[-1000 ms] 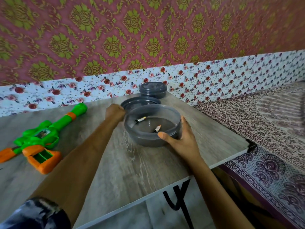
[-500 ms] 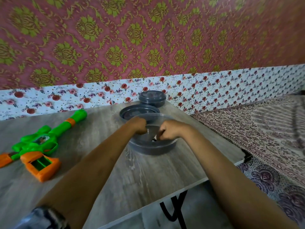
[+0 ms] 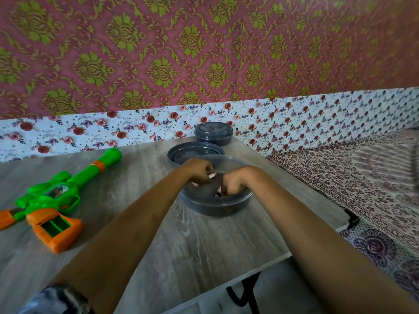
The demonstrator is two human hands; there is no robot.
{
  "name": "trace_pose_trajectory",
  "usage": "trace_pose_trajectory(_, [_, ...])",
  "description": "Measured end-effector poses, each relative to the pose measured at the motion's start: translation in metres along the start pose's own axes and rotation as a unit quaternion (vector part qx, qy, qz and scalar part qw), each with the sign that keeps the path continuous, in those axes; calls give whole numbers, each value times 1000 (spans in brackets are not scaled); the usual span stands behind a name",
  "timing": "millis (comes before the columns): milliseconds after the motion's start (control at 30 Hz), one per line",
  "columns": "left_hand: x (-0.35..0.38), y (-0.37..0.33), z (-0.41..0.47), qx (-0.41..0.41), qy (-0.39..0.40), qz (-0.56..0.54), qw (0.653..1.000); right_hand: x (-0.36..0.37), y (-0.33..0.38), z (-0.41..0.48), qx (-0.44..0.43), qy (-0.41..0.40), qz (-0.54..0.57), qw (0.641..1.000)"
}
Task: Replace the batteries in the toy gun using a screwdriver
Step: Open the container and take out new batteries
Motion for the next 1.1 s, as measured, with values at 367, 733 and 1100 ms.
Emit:
trace_pose_trajectory(367, [-6,5,-5,-20,25,95,995,-7,-14,1,6,-154,62,986])
trace_pose_trajectory(733, [-24,7,-9,-19,-9,59,998,-24,-31,-18,3,-265,126,956])
trace_pose_trajectory(1100, [-22,5,-12,15,-25,8,1000,-20,-28,-1,32,-85,10,996])
Point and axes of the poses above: each hand's wrist, its own z-axis towards the middle knuckle, its own x-axis out of the palm, y = z × x, the point moved 5 cm from there along z, towards the middle knuckle, and after that the axes turned 15 degrees about -x, right-handed, at the moved point
